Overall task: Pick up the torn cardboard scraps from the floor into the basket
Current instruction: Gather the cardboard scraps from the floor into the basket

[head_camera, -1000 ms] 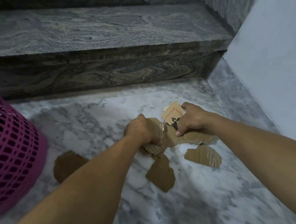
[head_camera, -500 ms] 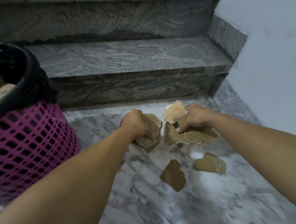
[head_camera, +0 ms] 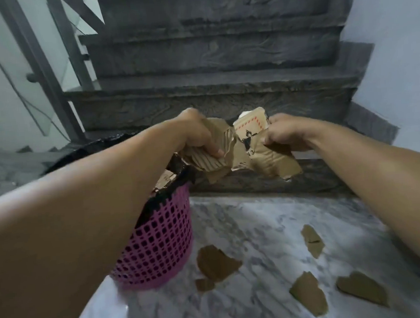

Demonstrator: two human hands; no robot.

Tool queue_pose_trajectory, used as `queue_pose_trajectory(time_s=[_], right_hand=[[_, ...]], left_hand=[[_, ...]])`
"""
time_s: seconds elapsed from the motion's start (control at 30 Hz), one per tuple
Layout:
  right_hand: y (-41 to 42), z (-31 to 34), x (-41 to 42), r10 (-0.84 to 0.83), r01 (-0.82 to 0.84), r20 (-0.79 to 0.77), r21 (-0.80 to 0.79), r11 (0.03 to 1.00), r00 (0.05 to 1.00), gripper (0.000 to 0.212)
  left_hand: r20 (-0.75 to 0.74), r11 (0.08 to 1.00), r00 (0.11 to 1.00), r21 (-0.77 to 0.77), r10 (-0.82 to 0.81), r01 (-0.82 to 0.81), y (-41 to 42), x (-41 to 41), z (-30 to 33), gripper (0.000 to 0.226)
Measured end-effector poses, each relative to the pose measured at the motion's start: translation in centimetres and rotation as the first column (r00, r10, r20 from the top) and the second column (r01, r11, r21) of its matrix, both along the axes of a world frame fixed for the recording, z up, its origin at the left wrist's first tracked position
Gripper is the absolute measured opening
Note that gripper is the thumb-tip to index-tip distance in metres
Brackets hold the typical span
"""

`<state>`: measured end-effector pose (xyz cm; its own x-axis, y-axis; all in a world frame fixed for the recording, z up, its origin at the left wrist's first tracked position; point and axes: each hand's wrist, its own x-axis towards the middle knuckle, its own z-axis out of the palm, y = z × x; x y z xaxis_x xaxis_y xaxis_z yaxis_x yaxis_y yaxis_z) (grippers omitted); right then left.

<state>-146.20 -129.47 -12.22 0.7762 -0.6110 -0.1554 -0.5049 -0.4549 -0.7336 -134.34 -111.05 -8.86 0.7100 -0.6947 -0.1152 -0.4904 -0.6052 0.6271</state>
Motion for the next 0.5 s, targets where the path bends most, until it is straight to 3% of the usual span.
queue_pose_trajectory(time_s=[0.07, 0.17, 0.3, 0.5], right_hand=[[2.4, 2.6, 1.9, 0.022, -0.018, 0.065, -0.055, 0.998, 0.998, 0.025], [6.6, 5.7, 4.7, 0.064, -0.032, 0.186, -0.168, 0.985, 0.98, 0.013], [11.9, 7.5, 8.6, 0.131, -0.063, 0.283, -0.238, 0.969, 0.95, 0.025], [18.0, 6.0, 13.7, 0.159, -0.02, 0.272, -0.452, 0.892, 0.949, 0.037]], left_hand=[[0.043, 0.999, 0.998, 0.012, 0.037, -0.038, 2.4, 1.6, 2.1, 0.085], [0.124, 0.995, 0.988, 0.036, 0.091, -0.096, 6.7, 3.9, 4.6, 0.082], [0.185, 0.984, 0.972, 0.073, 0.146, -0.162, 12.4, 6.2, 5.9, 0.068], [0.159, 0.972, 0.959, -0.011, 0.234, -0.235, 18.5, 9.9, 2.5, 0.078]])
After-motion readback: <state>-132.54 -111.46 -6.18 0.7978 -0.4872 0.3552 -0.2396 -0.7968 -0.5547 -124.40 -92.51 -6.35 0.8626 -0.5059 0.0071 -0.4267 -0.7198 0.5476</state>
